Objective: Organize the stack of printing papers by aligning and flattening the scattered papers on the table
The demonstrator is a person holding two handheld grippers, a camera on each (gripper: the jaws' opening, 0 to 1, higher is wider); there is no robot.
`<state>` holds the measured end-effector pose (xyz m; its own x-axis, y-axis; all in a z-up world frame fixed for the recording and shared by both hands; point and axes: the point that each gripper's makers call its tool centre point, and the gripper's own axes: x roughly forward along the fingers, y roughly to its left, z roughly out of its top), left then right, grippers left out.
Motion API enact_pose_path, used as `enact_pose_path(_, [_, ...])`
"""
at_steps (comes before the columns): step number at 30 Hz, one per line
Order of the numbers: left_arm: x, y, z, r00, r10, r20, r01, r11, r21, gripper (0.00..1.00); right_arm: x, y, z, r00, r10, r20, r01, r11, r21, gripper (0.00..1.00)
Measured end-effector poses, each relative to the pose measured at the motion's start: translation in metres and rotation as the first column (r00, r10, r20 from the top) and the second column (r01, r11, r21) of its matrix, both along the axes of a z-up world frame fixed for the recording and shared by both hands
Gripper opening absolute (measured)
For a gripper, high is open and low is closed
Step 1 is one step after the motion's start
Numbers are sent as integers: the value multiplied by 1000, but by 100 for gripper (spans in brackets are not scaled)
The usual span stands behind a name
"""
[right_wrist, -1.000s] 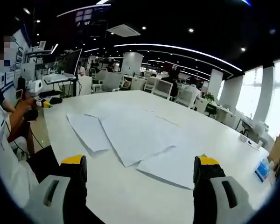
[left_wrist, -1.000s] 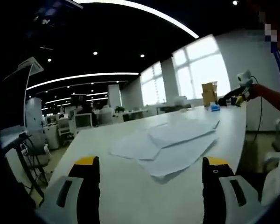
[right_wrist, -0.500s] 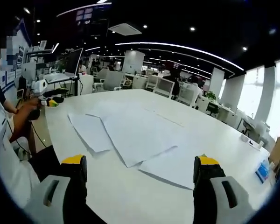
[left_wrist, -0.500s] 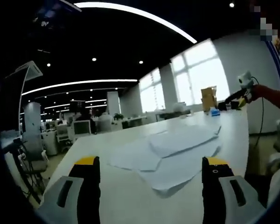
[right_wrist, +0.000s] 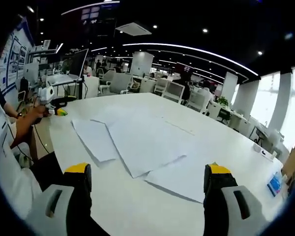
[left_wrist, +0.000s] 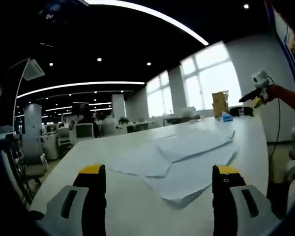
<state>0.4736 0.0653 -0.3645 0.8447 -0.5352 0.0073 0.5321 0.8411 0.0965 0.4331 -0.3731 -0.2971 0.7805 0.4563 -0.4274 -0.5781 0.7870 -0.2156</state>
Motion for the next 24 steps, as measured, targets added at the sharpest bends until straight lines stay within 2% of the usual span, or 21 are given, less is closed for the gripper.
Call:
enact_pose_path(5, [4,5,-5,1000,9,-7,-9,1000,-29,91,1,3,4,1000,8,1,-8,1000,-10,90])
enact_pose_path(7, [5,4,-2,1000,4,19,-4,1000,-22,91,1,3,5,1000,9,3,-9,1000,-17,90])
enact_pose_path(12, [6,5,-7,1000,5,8,-5,1000,-17,91,3,5,8,1000,13,9,-12,1000,-18,90])
enact_pose_path(14, [7,5,-8,1000,14,13,-14,1000,-8,91,3,6,9,1000,13,10,-13,1000,-18,90])
enact_pose_path(16, [9,11,-10,998,47,30,-48,998,39,89,5,7,9,1000,17,7,-17,1000,-4,90])
enact_pose_path(19, [6,9,-7,999,25,34,-25,1000,8,90,6,7,9,1000,16,3,-16,1000,7,90])
enact_pose_path(24, [7,10,-7,999,28,29,-28,1000,0,90,8,7,12,1000,12,7,-12,1000,13,90])
